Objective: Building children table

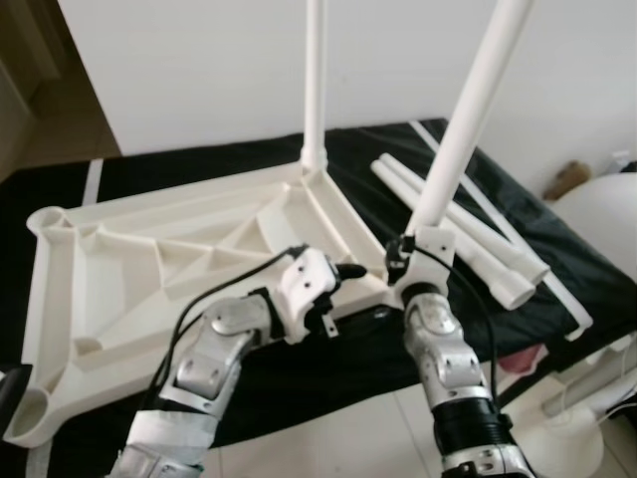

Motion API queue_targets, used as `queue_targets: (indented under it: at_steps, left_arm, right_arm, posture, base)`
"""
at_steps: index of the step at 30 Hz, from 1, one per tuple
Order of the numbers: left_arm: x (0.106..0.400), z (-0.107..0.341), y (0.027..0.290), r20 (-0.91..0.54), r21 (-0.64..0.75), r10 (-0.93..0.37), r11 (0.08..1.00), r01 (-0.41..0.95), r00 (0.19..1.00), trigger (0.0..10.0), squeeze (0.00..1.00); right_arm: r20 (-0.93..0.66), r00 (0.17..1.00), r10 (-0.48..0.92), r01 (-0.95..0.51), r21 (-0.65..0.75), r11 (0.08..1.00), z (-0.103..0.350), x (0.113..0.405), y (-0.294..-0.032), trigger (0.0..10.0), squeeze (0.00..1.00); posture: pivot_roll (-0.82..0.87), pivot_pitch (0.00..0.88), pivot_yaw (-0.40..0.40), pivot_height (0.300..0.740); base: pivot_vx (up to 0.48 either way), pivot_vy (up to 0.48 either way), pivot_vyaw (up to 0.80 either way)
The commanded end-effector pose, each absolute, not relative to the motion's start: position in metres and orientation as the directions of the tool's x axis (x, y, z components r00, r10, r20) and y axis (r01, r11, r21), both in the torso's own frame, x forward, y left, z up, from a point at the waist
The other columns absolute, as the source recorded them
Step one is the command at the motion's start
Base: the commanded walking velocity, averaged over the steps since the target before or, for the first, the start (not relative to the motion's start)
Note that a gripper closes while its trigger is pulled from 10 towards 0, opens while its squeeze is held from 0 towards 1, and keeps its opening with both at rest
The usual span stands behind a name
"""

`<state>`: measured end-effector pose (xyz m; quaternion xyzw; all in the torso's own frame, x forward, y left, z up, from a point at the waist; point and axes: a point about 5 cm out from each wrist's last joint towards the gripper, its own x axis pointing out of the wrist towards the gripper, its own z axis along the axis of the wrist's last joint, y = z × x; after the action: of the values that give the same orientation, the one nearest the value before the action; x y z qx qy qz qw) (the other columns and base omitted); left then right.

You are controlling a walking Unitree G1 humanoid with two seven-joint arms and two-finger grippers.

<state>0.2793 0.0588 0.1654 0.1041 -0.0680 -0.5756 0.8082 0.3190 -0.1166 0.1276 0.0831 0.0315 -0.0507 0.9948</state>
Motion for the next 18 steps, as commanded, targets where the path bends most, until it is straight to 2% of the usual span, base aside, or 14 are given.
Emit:
queue_targets:
  at_steps: [1,3,4,5,6,13,18]
  left_arm:
    - [0.282,0.168,0.06,0.008,0.238,-0.934,0.348,0.907,0.357,10.0,0.0]
    - [0.282,0.169,0.06,0.012,0.235,-0.934,0.349,0.907,0.357,10.0,0.0]
    - [0.282,0.17,0.06,0.015,0.234,-0.934,0.349,0.907,0.356,10.0,0.0]
    - [0.282,0.17,0.06,0.015,0.234,-0.934,0.349,0.907,0.356,10.0,0.0]
    - [0.282,0.17,0.06,0.015,0.233,-0.935,0.349,0.908,0.355,10.0,0.0]
    - [0.282,0.17,0.06,0.014,0.235,-0.935,0.347,0.908,0.354,10.0,0.0]
    - [0.282,0.17,0.06,0.013,0.24,-0.935,0.347,0.907,0.354,10.0,0.0]
  right_arm:
    - [-0.082,0.994,-0.074,0.088,0.198,0.976,0.126,0.318,-0.117,10.0,1.0]
    - [-0.077,0.996,-0.052,0.067,0.205,0.977,0.127,0.318,-0.117,10.0,1.0]
    - [-0.073,0.997,-0.037,0.051,0.208,0.977,0.128,0.318,-0.12,10.0,0.22]
    - [-0.073,0.997,-0.037,0.051,0.208,0.977,0.128,0.318,-0.12,10.0,0.22]
    - [-0.063,0.998,-0.021,0.033,0.201,0.979,0.129,0.318,-0.122,10.0,0.0]
    - [-0.038,0.999,0.038,-0.031,0.178,0.984,0.13,0.315,-0.13,10.0,0.0]
    - [0.003,0.991,0.133,-0.132,0.1,0.986,0.133,0.312,-0.143,10.0,0.0]
  posture:
    - [-0.06,0.0,-0.006,0.74]
    - [-0.06,0.0,-0.006,0.74]
    - [-0.06,0.0,-0.005,0.74]
    - [-0.06,0.0,-0.005,0.74]
    - [-0.07,0.0,-0.004,0.74]
    - [-0.07,0.0,-0.003,0.74]
    - [-0.07,0.0,-0.002,0.74]
  base:
    - [0.0,0.0,0.0]
    - [0.0,0.0,0.0]
    - [0.0,0.0,0.0]
    - [0.0,0.0,0.0]
    - [0.0,0.0,0.0]
    - [0.0,0.0,0.0]
    - [0.0,0.0,0.0]
